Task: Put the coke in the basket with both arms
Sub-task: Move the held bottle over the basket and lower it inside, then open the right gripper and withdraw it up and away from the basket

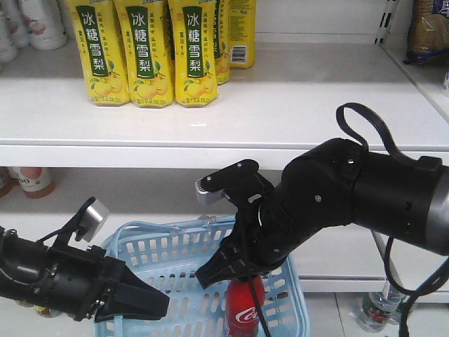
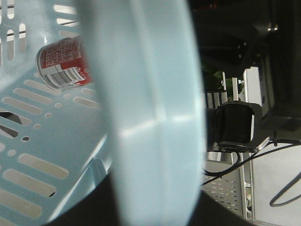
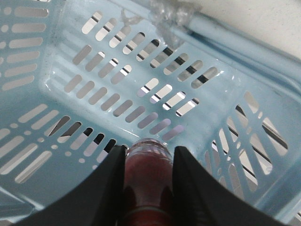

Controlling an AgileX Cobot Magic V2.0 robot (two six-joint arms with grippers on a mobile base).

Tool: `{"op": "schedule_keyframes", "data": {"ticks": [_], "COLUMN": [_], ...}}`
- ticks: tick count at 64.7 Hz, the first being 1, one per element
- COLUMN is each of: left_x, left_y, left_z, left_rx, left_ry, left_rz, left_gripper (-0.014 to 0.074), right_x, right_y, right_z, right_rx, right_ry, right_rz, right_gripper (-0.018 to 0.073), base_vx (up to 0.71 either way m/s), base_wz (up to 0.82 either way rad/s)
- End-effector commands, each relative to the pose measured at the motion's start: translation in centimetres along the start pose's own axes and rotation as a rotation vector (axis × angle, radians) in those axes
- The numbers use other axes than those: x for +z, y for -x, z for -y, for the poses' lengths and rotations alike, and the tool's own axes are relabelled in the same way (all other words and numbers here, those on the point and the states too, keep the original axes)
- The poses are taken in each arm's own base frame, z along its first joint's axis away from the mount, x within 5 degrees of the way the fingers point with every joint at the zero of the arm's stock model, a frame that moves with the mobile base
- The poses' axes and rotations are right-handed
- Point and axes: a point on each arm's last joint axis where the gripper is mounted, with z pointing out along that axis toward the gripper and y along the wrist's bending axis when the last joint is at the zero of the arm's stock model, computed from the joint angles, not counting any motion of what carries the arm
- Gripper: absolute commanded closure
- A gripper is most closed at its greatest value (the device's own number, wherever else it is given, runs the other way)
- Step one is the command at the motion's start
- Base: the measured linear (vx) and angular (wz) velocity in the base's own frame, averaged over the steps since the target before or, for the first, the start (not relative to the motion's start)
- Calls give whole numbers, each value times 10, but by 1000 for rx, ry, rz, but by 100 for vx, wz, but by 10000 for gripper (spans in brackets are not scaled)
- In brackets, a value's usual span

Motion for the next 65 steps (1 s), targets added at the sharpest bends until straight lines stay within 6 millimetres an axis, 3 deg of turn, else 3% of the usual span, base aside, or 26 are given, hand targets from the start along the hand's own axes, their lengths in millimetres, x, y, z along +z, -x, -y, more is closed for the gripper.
{"op": "schedule_keyframes", "data": {"ticks": [1,16,32,39,48,65], "left_x": [-5,-5,-5,-5,-5,-5], "left_y": [3,3,3,3,3,3], "left_z": [18,18,18,18,18,18], "left_rx": [29,29,29,29,29,29], "left_ry": [-90,-90,-90,-90,-90,-90], "left_rz": [36,36,36,36,36,36], "left_gripper": [602,602,603,603,603,603], "right_x": [-22,-22,-31,-54,-98,-186], "right_y": [10,14,13,10,2,-24], "right_z": [-3,-3,-4,-5,-6,15], "right_rx": [-9,-9,-12,-17,-45,-91], "right_ry": [13,14,17,24,14,-260], "right_rz": [104,140,166,230,360,698], "right_gripper": [354,198,176,176,178,178], "base_vx": [0,0,0,0,0,0], "base_wz": [0,0,0,0,0,0]}}
